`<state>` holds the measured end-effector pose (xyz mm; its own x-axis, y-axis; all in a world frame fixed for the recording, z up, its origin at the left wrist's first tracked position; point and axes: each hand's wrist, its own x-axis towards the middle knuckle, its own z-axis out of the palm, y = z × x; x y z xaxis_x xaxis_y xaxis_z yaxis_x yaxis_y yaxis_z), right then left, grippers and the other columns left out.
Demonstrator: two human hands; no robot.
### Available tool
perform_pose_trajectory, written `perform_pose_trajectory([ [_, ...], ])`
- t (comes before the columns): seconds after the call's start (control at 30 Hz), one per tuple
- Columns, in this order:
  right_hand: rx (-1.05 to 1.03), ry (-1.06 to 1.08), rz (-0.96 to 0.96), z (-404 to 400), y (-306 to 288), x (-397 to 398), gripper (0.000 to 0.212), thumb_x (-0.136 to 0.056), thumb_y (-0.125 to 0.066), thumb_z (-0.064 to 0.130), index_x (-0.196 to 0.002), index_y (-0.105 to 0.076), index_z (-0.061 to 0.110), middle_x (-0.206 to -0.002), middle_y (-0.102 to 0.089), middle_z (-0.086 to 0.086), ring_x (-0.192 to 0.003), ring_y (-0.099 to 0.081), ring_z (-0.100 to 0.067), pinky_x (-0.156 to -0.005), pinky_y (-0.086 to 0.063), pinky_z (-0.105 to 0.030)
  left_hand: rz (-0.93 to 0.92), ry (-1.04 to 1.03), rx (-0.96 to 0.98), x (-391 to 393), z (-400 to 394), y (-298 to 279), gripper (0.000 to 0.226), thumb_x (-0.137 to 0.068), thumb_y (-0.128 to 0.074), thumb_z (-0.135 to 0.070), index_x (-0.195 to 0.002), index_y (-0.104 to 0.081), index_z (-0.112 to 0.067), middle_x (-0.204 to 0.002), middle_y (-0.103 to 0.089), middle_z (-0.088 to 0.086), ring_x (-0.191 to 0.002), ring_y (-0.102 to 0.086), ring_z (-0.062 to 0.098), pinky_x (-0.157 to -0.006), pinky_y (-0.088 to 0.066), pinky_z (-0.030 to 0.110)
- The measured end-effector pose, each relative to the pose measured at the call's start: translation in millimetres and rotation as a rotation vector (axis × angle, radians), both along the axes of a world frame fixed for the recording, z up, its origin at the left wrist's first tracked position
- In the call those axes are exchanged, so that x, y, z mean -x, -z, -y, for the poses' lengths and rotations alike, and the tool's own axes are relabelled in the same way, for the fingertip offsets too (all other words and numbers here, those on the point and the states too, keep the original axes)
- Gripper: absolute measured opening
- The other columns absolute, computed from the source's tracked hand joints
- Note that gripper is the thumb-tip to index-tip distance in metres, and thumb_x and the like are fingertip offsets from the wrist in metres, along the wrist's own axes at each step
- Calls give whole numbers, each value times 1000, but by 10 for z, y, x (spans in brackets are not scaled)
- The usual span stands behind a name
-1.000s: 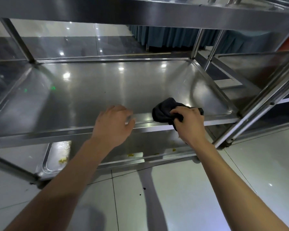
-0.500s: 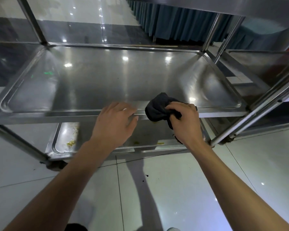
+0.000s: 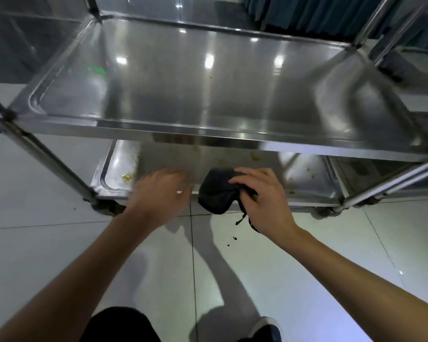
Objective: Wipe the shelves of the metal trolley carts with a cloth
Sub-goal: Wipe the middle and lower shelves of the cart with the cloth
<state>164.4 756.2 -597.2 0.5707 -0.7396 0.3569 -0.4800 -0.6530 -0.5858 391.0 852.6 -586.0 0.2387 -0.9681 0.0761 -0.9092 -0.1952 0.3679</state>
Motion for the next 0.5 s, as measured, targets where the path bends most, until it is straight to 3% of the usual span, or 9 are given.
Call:
perform_pose_trajectory([
  [0.07, -21, 0, -20, 69, 227, -88, 39, -83, -65, -6, -108, -75, 22, -124, -66, 9, -114, -50, -18, -96, -49, -38, 12, -14, -47, -38, 14, 206, 30, -95, -50, -44, -116, -68, -33, -114, -69, -1, -103, -65, 28, -86, -53, 38],
  [0.13, -59, 19, -7, 179, 447, -192, 40, -83, -65, -6, -108, -75, 24, -123, -66, 10, -112, -50, -14, -97, -48, -34, 19, -9, -51, -96, 53, 392, 30, -96, -53, -43, -117, -69, -30, -118, -69, 2, -104, -64, 30, -87, -52, 38],
  [0.23, -98, 28, 21, 362, 717, -328, 39, -85, -65, -4, -109, -75, 24, -120, -68, 11, -110, -53, -12, -99, -47, -32, 76, 16, -114, -207, 72, 553, 28, -94, -53, -39, -112, -69, -26, -117, -67, 4, -102, -65, 31, -83, -52, 38],
  [0.37, -151, -48, 46, 527, 901, -551, 41, -86, -60, -5, -118, -72, 19, -119, -69, 5, -110, -60, -20, -100, -49, -43, 132, 48, -242, -473, -131, 637, 21, -93, -51, -38, -105, -67, -32, -105, -67, -4, -98, -66, 22, -70, -48, 32],
  [0.5, -127, -119, 27, 581, 1000, -816, 44, -86, -58, -9, -123, -70, 11, -120, -71, -4, -111, -63, -25, -102, -48, -45, 104, -66, -248, -772, -224, 711, 30, -93, -54, -39, -121, -67, -35, -121, -67, -6, -111, -63, 20, -89, -54, 42],
])
